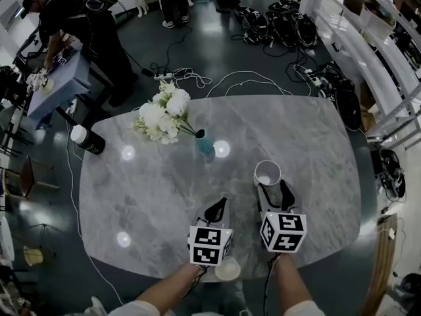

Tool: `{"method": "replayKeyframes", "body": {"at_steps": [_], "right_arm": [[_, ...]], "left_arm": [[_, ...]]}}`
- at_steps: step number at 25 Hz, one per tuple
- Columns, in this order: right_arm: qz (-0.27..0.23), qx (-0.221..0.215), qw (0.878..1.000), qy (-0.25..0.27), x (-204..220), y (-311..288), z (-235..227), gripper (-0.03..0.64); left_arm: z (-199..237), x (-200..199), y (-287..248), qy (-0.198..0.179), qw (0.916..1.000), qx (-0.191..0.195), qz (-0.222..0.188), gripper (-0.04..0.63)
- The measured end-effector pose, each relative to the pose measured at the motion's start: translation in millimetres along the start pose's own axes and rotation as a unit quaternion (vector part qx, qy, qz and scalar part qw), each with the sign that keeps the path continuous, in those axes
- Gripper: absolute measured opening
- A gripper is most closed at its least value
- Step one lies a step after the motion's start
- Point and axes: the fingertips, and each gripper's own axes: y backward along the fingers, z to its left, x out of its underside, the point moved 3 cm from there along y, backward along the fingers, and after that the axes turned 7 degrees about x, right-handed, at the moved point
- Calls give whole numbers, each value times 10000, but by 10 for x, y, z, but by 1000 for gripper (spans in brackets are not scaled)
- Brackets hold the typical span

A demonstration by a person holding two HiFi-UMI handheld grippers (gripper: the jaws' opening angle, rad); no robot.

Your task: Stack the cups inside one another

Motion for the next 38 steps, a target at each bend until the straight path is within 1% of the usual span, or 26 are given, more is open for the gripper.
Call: {"method": "replayKeyframes", "body": {"at_steps": [3,10,17,20,27,33,38], "right_arm": [[-5,1,10000,-21,18,22,8,232],[-45,-35,9999,-162,25,104,47,232],[-121,151,9994,-277,-6,254,11,230],[-237,117,9989,-377,-58,362,23,229],[-370,40,9984,-420,-175,623,89,224],[-468,109,9979,-441,-258,878,150,204],[-577,212,9971,-444,-237,1127,196,166]], "left_arm": [[7,-29,8,22,10000,-4,-65,-6],[23,31,68,36,10000,7,20,-6],[8,-31,176,49,9999,9,-118,-6],[-11,-80,250,37,9998,19,-203,-6],[-105,-226,441,-46,9994,71,-348,-6],[-156,-361,671,-145,9988,112,-460,-6],[-193,-318,887,-208,9984,135,-515,-6]]}}
